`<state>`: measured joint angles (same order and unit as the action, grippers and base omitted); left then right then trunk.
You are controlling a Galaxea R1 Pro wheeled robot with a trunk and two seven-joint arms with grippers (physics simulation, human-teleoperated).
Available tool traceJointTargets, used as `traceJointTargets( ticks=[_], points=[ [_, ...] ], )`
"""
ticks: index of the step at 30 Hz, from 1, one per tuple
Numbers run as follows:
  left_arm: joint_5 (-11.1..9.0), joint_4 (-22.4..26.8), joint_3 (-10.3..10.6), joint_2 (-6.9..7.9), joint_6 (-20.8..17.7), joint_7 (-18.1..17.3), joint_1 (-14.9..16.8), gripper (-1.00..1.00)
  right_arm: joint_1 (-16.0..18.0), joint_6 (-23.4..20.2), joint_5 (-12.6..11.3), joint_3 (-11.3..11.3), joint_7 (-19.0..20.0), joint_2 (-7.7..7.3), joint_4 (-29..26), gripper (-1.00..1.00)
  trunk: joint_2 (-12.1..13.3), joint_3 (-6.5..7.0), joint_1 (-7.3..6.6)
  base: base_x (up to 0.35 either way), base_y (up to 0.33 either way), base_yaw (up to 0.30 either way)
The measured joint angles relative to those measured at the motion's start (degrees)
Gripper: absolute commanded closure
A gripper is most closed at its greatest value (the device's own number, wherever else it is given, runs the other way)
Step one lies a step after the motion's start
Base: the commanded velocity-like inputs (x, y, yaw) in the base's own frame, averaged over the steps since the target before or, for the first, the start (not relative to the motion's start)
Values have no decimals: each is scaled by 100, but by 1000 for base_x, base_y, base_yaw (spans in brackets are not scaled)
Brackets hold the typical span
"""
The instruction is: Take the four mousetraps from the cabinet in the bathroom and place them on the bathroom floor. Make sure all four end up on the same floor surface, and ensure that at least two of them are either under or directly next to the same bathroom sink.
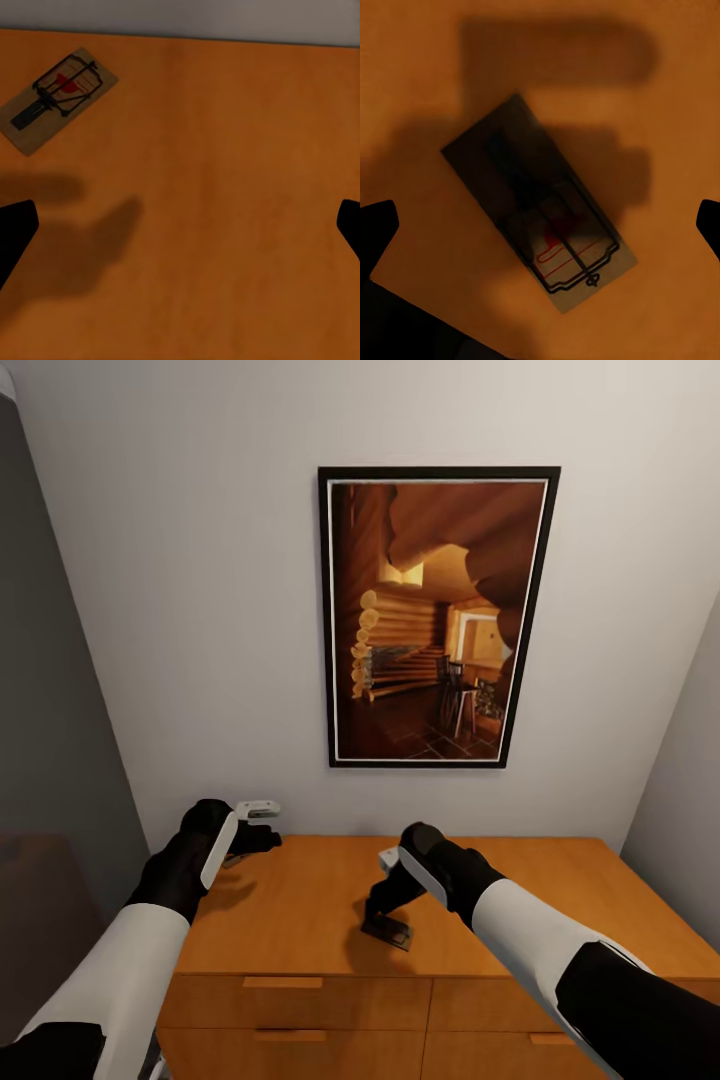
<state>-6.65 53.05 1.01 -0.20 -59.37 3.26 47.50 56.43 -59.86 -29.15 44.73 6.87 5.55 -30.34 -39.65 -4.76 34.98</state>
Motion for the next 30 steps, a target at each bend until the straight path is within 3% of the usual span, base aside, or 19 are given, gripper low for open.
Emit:
traceJointTargets(
  ticks=[10,19,30],
  points=[
    [3,0,0,3,5,0,0,-100,0,0,-17,7,8,-1,-119,-100,-402,-180,220,0,0,0],
    [21,-6,-1,19,10,5,0,-100,0,0,-28,25,81,1,-134,-100,-404,-181,221,0,0,0],
    [7,-9,-1,27,9,4,0,-100,0,-1,-26,30,200,-1,-247,-100,-844,-378,462,0,0,0]
  ],
)
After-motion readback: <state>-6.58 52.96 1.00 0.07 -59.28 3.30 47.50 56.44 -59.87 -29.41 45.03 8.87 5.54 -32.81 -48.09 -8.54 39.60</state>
